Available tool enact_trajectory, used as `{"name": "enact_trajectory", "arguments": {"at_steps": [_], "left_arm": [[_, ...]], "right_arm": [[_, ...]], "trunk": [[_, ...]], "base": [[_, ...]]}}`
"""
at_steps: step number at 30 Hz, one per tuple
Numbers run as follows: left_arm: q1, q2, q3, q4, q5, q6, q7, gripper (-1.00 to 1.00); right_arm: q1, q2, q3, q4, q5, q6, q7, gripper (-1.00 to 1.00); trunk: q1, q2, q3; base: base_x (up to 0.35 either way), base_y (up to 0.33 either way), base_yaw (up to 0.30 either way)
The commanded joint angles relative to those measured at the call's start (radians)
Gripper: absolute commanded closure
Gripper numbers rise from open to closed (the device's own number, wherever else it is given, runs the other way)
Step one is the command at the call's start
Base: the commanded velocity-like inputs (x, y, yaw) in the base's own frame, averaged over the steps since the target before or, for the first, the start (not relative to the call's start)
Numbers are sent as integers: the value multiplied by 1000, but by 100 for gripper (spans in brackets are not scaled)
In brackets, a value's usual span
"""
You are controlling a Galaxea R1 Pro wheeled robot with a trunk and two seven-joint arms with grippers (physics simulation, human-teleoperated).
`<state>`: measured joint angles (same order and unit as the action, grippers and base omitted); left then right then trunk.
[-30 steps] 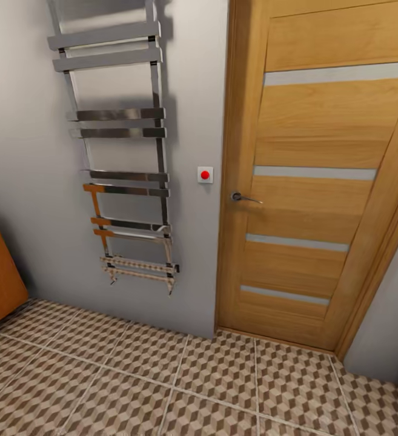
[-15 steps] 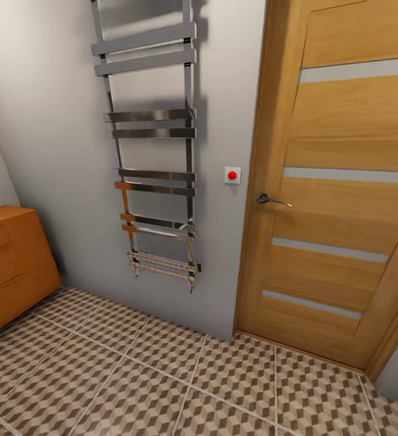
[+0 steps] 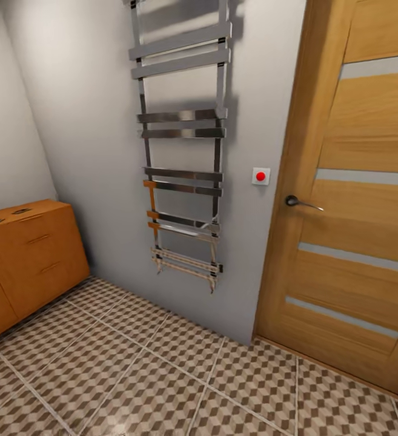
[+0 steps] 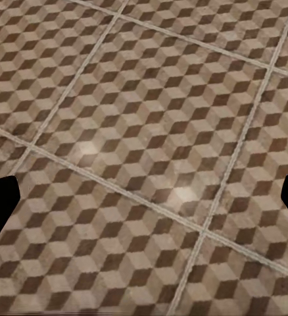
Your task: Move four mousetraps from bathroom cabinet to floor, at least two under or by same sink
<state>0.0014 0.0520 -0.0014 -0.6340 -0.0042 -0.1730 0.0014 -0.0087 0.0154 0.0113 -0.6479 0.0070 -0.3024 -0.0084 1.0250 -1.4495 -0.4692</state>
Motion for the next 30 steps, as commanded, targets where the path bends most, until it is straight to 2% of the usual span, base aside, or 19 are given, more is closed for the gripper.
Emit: {"name": "enact_trajectory", "arguments": {"at_steps": [1,30], "left_arm": [[0,0,0,-1,0,-2,0,-100],[0,0,0,0,0,-2,0,-100]], "right_arm": [[-1,0,1,1,1,-3,-1,-100],[-1,0,1,1,1,-3,-1,-100]], "trunk": [[0,0,-1],[0,0,-1]], "base": [[0,0,257],[0,0,257]]}}
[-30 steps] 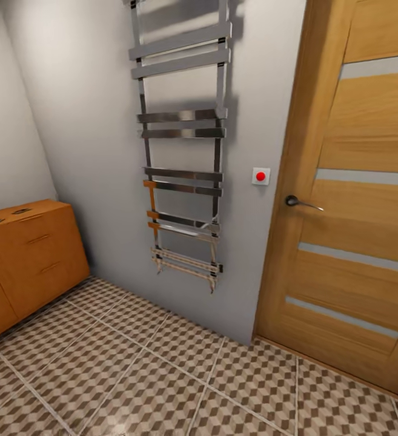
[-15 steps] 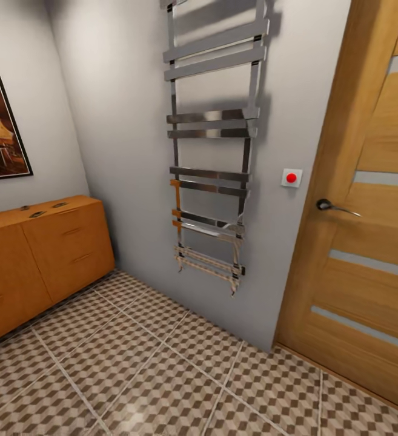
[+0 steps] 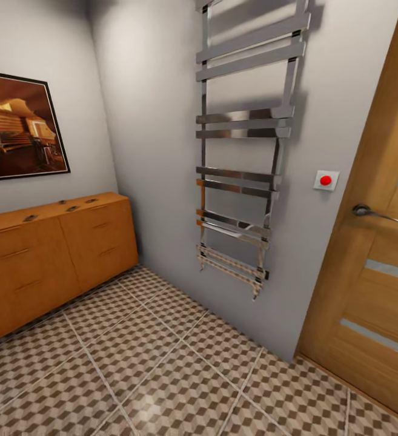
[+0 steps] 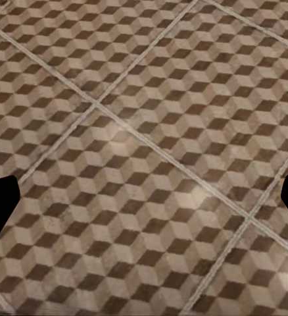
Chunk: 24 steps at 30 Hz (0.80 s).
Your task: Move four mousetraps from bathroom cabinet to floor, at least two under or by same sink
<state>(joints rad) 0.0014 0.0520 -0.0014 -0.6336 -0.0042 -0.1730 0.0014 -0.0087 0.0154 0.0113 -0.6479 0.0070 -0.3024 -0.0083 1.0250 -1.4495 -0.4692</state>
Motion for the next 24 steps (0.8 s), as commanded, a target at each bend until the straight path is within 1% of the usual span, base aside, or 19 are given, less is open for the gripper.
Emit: {"name": "enact_trajectory", "arguments": {"at_steps": [1,24], "left_arm": [[0,0,0,-1,0,-2,0,-100],[0,0,0,0,0,-2,0,-100]], "right_arm": [[-1,0,1,1,1,-3,-1,-100],[-1,0,1,1,1,-3,-1,-100]], "trunk": [[0,0,-1],[0,0,-1]], "base": [[0,0,257],[0,0,257]]}}
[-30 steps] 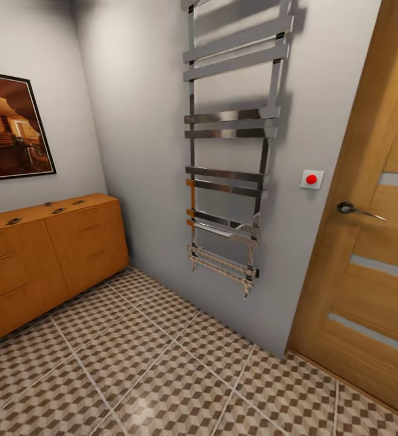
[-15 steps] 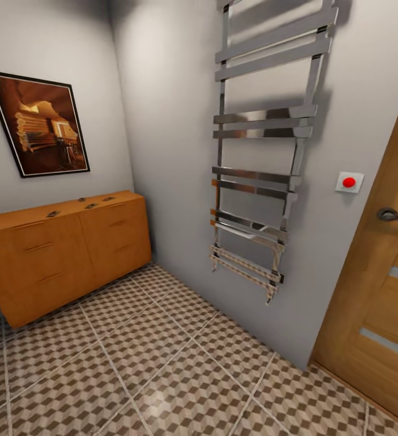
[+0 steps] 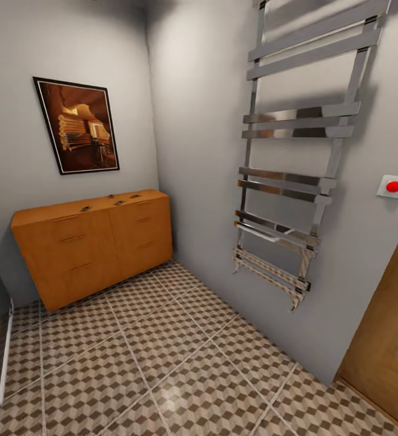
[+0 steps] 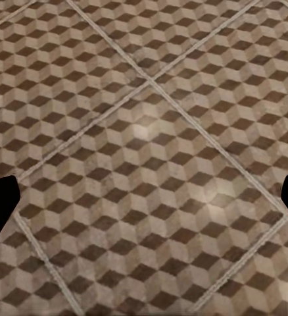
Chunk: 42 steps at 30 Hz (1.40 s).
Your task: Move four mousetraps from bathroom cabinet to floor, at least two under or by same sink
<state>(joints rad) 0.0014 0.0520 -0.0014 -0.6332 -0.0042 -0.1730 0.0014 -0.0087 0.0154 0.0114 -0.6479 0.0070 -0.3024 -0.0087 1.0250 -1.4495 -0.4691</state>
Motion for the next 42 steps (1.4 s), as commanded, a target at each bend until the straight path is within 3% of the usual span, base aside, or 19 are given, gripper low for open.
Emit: {"name": "enact_trajectory", "arguments": {"at_steps": [1,24,42], "left_arm": [[0,0,0,-1,0,-2,0,-100],[0,0,0,-1,0,-2,0,-100],[0,0,0,-1,0,-2,0,-100]], "right_arm": [[-1,0,1,1,1,-3,-1,-100],[-1,0,1,1,1,-3,-1,-100],[-1,0,1,1,1,-3,-1,-100]], "trunk": [[0,0,-1],[0,0,-1],[0,0,-1]], "base": [[0,0,257],[0,0,249],[0,0,33]]}}
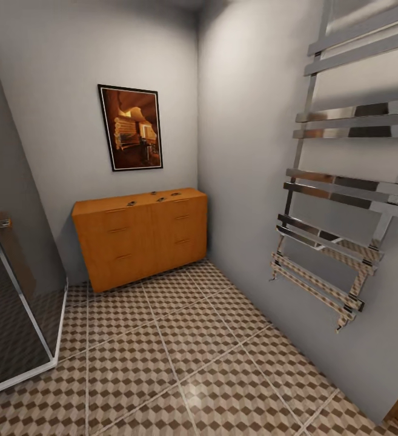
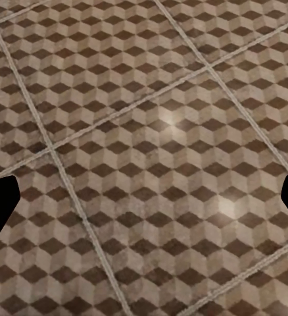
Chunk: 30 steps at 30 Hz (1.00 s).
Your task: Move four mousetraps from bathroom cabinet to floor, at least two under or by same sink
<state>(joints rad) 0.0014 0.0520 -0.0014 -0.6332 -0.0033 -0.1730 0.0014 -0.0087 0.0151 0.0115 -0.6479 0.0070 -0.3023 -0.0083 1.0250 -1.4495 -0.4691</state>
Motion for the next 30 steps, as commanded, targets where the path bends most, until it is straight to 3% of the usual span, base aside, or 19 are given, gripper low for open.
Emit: {"name": "enact_trajectory", "arguments": {"at_steps": [1,14,30], "left_arm": [[0,0,0,-1,0,-2,0,-100],[0,0,3,-1,0,-2,0,-100],[0,0,3,-1,0,-2,0,-100]], "right_arm": [[0,0,1,1,1,-3,-1,-100],[-1,0,1,1,1,-3,-1,-100],[-1,0,1,1,1,-3,-1,-100]], "trunk": [[0,0,-1],[0,0,-1],[0,0,-1]], "base": [[0,0,1],[77,0,0],[271,0,0]]}}
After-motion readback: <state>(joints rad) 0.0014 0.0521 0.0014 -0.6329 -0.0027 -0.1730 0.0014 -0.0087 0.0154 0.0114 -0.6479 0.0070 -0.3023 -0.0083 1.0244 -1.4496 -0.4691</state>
